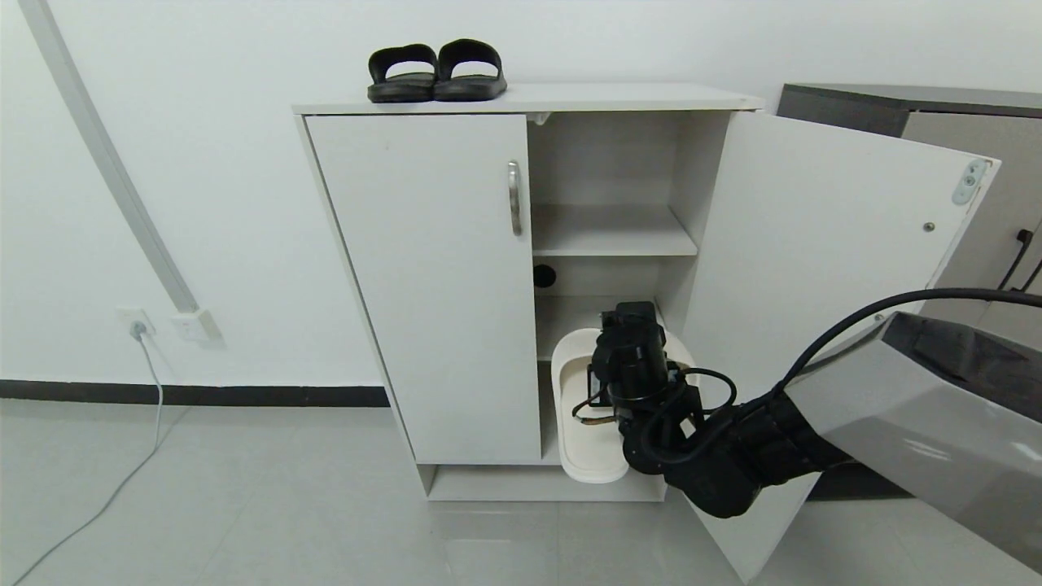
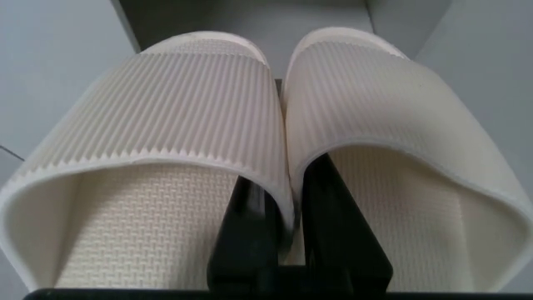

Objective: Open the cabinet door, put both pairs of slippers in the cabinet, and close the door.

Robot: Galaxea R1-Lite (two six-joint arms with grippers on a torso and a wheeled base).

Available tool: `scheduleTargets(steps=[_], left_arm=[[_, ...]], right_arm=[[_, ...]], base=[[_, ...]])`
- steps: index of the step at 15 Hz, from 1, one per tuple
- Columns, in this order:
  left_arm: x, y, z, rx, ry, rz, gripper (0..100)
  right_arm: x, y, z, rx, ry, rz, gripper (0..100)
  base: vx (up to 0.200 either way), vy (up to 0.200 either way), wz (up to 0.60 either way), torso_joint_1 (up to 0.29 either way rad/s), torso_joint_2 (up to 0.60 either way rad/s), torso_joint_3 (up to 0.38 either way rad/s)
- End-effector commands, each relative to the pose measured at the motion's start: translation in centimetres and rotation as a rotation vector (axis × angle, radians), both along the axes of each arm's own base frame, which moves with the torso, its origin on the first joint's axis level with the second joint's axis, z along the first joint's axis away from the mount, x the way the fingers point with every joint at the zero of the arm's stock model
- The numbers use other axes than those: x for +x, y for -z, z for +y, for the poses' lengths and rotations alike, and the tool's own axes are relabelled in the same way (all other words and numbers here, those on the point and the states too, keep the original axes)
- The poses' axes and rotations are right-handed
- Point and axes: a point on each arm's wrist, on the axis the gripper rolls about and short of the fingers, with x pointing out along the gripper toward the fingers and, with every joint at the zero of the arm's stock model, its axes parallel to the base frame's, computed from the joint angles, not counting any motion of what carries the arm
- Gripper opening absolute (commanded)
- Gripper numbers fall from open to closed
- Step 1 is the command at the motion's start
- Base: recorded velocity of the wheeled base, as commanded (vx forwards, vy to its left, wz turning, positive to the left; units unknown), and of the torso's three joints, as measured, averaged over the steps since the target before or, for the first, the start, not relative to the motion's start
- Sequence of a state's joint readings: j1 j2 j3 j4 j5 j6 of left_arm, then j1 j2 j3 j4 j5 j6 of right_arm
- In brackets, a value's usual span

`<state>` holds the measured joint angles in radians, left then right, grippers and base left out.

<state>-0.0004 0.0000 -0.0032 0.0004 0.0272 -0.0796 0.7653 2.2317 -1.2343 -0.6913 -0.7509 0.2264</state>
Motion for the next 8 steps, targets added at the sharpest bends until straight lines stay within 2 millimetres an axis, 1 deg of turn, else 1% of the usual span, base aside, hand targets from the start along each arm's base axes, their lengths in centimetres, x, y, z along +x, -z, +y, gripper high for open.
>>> scheduleTargets(steps=[1, 8], left_arm=[[0.0, 0.0, 0.0, -0.003, -0.002, 0.003, 0], [0.0, 0.0, 0.0, -0.019, -0.004, -0.001, 0]], right_arm=[[0.0, 0.3, -0.1, -0.009, 0.003, 0.008, 0], [-0.3, 1.7, -0.7, 0.0, -0.046, 0.015, 0]], base=[[0.0, 0.0, 0.0, 0.0, 0.0, 0.0], [0.0, 0.0, 0.0, 0.0, 0.0, 0.0]])
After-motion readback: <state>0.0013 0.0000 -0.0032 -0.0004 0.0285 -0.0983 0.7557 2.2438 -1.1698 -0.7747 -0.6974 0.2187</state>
